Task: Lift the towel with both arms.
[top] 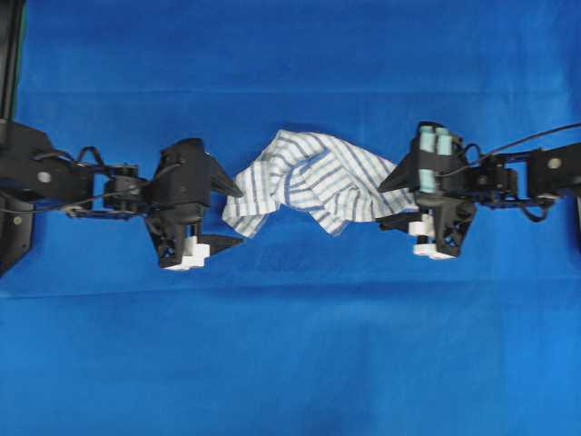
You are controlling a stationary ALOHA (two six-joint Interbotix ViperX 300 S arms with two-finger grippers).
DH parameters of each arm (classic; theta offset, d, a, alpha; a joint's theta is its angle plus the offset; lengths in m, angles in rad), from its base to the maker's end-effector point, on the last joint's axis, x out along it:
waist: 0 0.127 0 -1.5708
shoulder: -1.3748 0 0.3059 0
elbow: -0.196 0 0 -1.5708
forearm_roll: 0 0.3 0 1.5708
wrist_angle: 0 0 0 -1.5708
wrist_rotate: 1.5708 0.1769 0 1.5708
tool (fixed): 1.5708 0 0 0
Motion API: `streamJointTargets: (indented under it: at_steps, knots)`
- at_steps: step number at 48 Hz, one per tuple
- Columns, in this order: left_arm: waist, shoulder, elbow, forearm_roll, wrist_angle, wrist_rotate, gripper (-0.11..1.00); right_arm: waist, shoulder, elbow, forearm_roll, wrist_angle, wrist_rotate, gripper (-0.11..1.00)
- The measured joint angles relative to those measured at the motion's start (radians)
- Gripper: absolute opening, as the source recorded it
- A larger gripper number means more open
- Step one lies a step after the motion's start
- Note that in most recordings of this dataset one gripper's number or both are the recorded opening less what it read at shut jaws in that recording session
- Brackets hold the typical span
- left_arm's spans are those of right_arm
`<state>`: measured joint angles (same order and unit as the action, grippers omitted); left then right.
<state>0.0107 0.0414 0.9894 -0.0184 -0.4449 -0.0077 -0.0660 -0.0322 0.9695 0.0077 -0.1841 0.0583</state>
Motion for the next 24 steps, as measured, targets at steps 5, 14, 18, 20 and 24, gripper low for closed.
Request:
streamJointTargets:
  at_steps: [5, 14, 18, 20, 24]
  knots:
    - [0.011, 0.069, -0.020, -0.002, -0.006, 0.000, 0.90, -0.009, 0.064, -0.018, 0.000, 0.000, 0.000, 0.62]
    - [0.020, 0.107, -0.040, 0.000, -0.008, -0.002, 0.82, -0.018, 0.112, -0.040, -0.002, -0.005, 0.000, 0.61]
    - [0.025, 0.107, -0.040, -0.002, 0.003, -0.002, 0.65, -0.021, 0.112, -0.040, 0.000, -0.005, -0.002, 0.60]
    - [0.028, 0.107, -0.040, 0.000, 0.011, -0.008, 0.52, -0.021, 0.112, -0.040, -0.002, -0.005, -0.002, 0.57]
    - [0.031, 0.107, -0.043, -0.002, 0.031, 0.000, 0.27, -0.025, 0.112, -0.040, 0.000, -0.005, -0.003, 0.41]
